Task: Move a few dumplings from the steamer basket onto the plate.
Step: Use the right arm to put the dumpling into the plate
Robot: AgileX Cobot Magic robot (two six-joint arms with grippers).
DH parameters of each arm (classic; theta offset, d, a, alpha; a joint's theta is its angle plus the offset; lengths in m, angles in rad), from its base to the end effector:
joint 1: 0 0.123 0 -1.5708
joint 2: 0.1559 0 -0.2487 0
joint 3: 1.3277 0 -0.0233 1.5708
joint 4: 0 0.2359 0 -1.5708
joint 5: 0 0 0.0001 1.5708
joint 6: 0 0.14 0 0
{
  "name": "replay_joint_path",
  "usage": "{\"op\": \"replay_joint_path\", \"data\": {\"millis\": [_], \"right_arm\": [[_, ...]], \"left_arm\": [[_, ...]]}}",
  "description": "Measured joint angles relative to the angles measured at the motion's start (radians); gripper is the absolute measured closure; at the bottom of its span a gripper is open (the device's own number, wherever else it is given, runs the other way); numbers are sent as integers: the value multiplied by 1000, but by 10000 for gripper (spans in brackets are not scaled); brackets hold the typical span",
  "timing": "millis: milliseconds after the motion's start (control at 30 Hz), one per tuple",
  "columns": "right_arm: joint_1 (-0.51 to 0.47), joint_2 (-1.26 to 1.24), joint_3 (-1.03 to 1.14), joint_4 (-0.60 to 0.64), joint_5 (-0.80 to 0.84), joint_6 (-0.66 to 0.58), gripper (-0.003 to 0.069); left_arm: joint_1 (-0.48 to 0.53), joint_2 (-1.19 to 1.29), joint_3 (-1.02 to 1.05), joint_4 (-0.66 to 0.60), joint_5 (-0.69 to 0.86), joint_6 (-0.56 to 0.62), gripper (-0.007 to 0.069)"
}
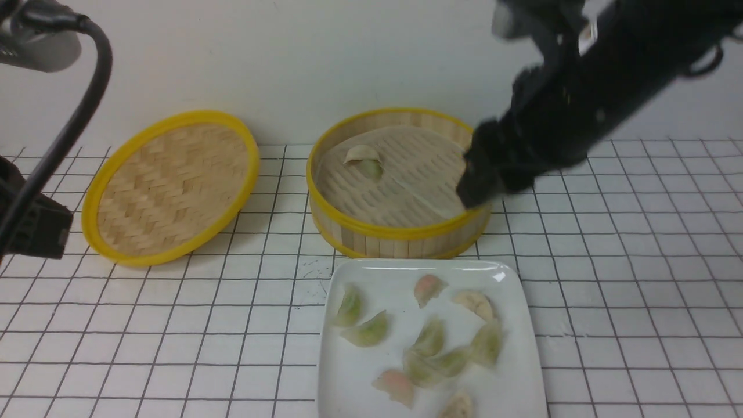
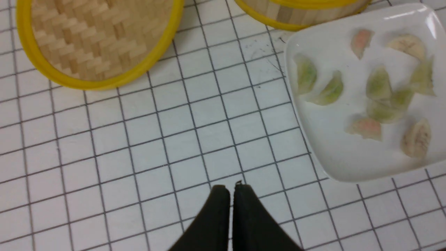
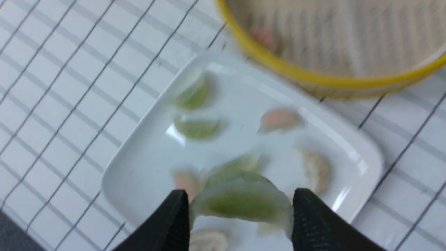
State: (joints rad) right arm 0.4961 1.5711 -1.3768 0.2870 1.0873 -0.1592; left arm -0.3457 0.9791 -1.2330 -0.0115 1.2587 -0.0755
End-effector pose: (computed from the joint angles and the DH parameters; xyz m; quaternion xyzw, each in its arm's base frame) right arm 0.2714 0.1868 0.2414 -0.2735 0.9339 0.1659 0.1596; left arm 0.1825 -0.0674 0.3381 0.1277 0.9385 -0.0727 0.3125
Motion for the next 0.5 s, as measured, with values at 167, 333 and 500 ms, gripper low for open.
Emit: {"op": "replay_joint_path", "data": {"millis": [167,333,500], "right_arm": [[25,8,293,-9,-304,5,312],[25,120,315,-13,-380,6,295],[25,188,275,-13,-390,6,162]], "left_arm": [[0,0,57,-58,-4,14,631],[0,0,84,-91,-8,17,631],[0,0,85,-106,-19,18,631]]}}
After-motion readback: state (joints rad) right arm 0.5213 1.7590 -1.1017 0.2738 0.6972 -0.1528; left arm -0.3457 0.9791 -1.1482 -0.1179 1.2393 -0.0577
